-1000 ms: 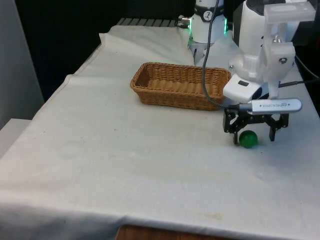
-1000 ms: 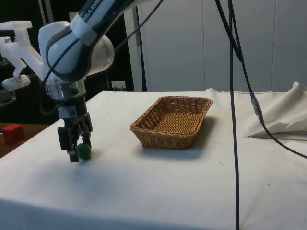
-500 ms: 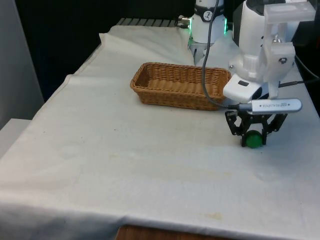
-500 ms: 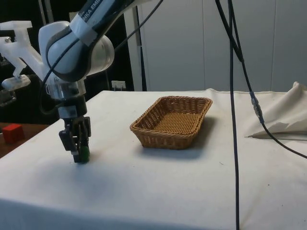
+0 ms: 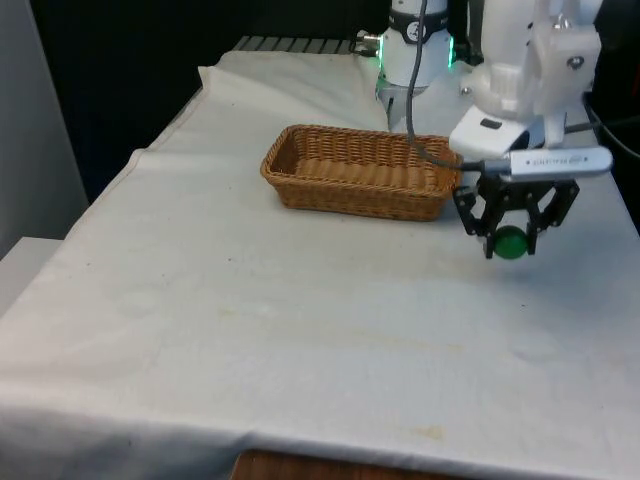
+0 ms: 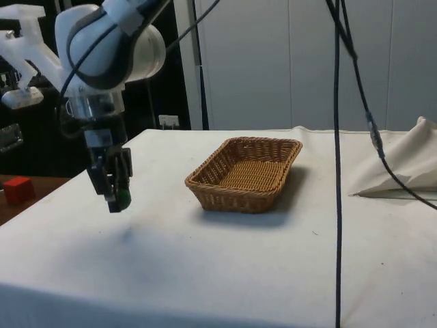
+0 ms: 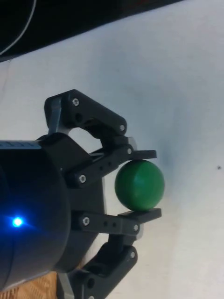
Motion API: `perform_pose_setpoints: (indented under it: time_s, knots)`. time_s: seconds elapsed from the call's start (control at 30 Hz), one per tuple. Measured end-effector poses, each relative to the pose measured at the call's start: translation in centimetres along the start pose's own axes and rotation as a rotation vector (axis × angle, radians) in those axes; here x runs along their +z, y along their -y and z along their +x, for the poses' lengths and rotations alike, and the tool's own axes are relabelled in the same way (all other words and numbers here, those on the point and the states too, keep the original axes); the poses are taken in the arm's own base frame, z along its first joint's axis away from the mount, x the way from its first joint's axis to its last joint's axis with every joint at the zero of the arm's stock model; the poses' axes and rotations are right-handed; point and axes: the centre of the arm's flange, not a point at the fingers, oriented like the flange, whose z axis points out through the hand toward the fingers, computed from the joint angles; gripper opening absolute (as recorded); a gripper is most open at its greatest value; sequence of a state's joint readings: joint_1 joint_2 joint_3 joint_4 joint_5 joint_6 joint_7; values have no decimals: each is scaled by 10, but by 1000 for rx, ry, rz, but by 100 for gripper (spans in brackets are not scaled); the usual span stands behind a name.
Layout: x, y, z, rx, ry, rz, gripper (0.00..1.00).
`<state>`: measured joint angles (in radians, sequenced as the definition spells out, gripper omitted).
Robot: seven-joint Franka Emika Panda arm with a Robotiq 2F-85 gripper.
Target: Pick up the ball and place it into the basket.
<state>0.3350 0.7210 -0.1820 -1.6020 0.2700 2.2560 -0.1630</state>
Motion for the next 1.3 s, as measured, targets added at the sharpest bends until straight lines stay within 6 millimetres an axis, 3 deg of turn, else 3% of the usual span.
perform_pose_setpoints:
  time_s: [0.67,1.3]
  knots:
    - [-63,-1,-58,-7,-9,8,1]
    - [-104,-27,-100,-1,-26,-11,1]
